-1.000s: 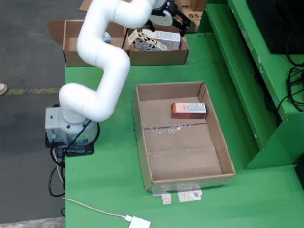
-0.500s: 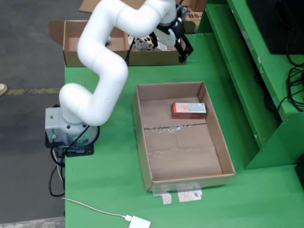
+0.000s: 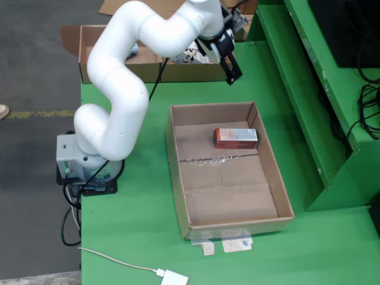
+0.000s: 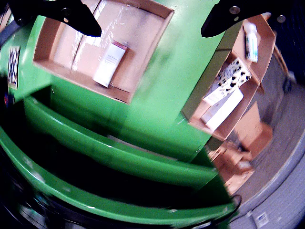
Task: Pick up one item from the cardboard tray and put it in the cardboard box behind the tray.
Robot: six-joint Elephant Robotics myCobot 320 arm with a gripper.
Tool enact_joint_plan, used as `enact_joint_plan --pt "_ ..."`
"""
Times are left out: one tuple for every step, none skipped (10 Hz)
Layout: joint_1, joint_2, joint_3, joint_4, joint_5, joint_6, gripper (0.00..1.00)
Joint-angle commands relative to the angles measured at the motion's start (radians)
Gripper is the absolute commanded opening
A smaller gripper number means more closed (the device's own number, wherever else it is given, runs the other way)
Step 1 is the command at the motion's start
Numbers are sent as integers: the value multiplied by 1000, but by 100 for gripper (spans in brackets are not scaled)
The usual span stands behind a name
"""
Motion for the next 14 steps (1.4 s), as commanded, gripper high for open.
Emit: enact_joint_plan --pt "-117 944 -1244 -14 17 40 70" --pt "-382 914 -1225 -18 58 -117 70" --pt "-382 914 -1225 -18 58 -117 70" --pt "-382 914 -1225 -18 58 -117 70" --pt "-382 914 -1225 -18 58 -117 70" --pt "-382 914 -1225 -18 58 -117 70" --pt "-382 914 -1225 -18 58 -117 70" --pt "-382 914 -1225 -18 58 -117 70" --pt "-382 914 -1225 -18 58 -117 70" --pt "-382 914 -1225 -18 58 -117 70" --pt "-382 914 -1225 -18 58 -117 70" --pt "-382 914 -1225 -18 58 -117 70" --pt "-382 914 -1225 -18 58 -117 70" --pt "-382 914 -1225 -18 58 -117 70"
